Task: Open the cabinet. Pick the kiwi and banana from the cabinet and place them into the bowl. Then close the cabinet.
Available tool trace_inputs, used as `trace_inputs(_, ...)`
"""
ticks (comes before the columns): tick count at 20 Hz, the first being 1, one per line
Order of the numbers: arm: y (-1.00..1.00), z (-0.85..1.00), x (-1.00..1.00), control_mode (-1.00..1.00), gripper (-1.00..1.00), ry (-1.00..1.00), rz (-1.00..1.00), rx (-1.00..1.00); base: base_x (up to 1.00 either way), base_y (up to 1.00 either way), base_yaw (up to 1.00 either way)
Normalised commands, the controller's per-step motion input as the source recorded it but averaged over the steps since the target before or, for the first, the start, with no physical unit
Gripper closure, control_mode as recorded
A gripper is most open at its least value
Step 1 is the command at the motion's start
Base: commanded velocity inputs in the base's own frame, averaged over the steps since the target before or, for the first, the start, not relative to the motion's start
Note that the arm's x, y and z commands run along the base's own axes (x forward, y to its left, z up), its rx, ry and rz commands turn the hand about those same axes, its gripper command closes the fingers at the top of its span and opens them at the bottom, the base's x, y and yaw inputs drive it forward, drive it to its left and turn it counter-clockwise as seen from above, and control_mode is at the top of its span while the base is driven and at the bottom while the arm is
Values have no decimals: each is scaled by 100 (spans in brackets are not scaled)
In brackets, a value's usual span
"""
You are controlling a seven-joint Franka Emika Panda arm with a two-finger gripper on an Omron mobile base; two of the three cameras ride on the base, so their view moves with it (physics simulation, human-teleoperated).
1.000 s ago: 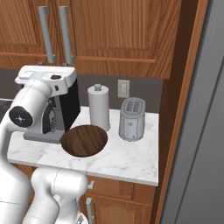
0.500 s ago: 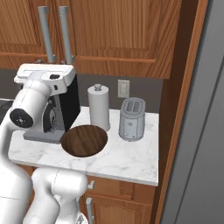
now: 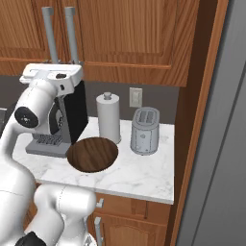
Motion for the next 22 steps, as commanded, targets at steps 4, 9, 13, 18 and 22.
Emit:
trace_inputs(4, 3, 0, 78, -100, -100, 9, -6, 0, 0, 0, 0)
trace_inputs(9, 0, 0, 86, -100, -100, 10, -7, 0, 0, 0, 0)
trace_inputs(13, 0, 0, 98, -100, -100, 11, -6, 0, 0, 0, 0)
trace_inputs(18, 4, -2, 100, -100, -100, 11, -5, 0, 0, 0, 0)
trace_inputs(22, 9, -19, 100, -100, -100, 7, -5, 0, 0, 0, 0)
